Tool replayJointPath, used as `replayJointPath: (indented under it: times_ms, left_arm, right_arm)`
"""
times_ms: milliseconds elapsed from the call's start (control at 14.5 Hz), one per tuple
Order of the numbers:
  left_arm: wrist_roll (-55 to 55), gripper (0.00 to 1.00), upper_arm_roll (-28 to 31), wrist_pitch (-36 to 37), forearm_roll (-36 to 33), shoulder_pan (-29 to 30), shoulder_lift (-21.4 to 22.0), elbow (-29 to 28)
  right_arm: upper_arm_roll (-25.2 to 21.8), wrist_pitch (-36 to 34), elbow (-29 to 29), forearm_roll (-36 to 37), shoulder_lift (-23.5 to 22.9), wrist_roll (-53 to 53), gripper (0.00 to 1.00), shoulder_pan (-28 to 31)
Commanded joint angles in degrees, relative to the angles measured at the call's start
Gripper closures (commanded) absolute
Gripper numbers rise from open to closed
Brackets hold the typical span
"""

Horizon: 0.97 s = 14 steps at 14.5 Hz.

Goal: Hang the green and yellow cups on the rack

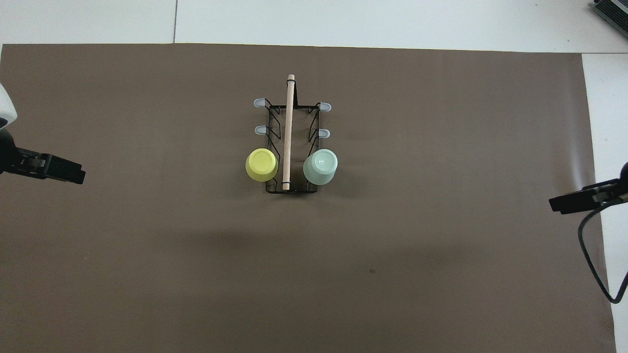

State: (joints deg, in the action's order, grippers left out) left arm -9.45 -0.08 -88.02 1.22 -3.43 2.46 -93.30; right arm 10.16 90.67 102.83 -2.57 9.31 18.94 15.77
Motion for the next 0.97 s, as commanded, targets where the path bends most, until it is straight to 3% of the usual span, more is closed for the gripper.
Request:
replayJointPath:
  times_ms: [0, 690, 897]
  left_arm:
    - [-0.57, 0.00, 0.16, -0.57, -1.05, -0.08, 1.50, -1.44]
    - [-0.57, 0.00, 0.16, -0.57, -1.05, -0.08, 1.50, -1.44]
    - [-0.57, 0.00, 0.16, -0.57, -1.05, -0.08, 1.50, -1.44]
  right_arm:
    - [0.56, -1.81, -1.93, 0.37, 0.35, -3.81, 0.00, 0.49]
    - [1.00, -7.18, -9.57, -0.68, -1.49, -9.71, 0.00, -0.47]
    - [-4.51, -7.79, -10.89, -0.86, -3.33, -14.35, 0.00, -5.81]
